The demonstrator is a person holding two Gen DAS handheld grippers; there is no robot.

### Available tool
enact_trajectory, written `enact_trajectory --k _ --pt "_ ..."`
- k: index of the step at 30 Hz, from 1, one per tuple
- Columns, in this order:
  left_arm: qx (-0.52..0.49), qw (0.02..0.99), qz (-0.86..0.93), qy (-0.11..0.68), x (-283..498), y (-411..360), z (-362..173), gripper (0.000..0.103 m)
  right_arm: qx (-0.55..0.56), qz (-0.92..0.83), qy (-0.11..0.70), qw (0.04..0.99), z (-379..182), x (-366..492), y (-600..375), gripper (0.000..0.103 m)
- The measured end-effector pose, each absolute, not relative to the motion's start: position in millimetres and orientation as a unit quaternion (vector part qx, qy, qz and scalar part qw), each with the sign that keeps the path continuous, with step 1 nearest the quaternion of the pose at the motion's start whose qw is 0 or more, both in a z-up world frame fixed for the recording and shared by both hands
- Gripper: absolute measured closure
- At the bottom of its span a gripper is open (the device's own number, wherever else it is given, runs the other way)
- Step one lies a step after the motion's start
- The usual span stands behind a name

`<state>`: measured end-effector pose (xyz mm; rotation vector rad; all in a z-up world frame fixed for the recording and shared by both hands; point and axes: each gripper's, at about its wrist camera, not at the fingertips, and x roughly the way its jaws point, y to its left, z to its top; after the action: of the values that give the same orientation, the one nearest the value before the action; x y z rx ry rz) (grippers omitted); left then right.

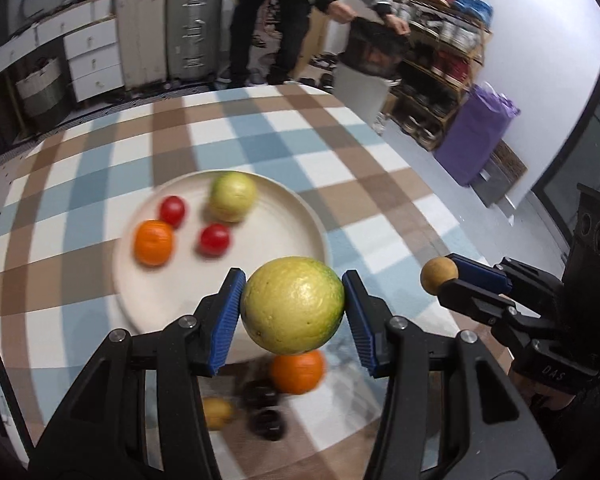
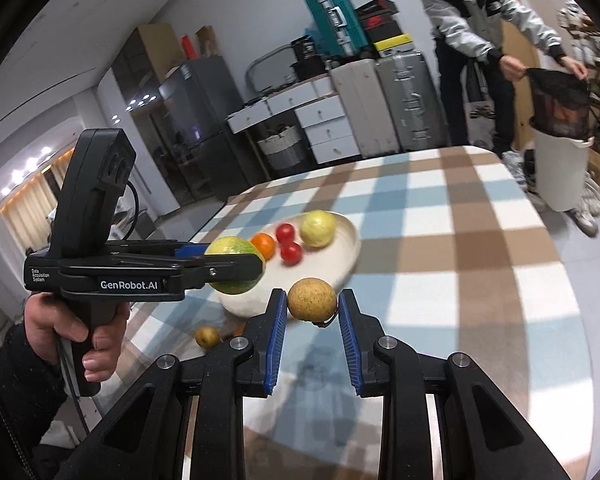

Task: Organize fruits
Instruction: 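Lower the citrus and pear onto the plate and open both tools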

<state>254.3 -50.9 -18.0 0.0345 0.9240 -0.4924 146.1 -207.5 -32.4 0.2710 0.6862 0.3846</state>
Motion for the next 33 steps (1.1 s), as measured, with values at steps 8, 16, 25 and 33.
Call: enact_trajectory --k 8,16,25,33 --pt "-0.001 0.867 -0.204 0.454 296.7 -4.0 -18.9 0.056 0.117 0.211 0.353 0.904 -37.3 202.9 -177.5 0.076" --pt "-0.006 0.855 -0.198 0.479 333.4 1.2 -45.2 0.056 0.108 0.220 0.385 0.890 -58.9 250.4 -161.1 0.076" --pt "-0.006 0.847 -0.201 0.493 347.8 -7.7 -68.8 0.056 0.107 0.225 0.405 0.880 -81.3 273.6 -152.3 0.076" --pt "0.019 0.848 -0.194 0.492 352.9 -18.4 -74.9 0.056 0.109 0.216 0.412 0.879 -91.2 284.9 -147.6 0.074"
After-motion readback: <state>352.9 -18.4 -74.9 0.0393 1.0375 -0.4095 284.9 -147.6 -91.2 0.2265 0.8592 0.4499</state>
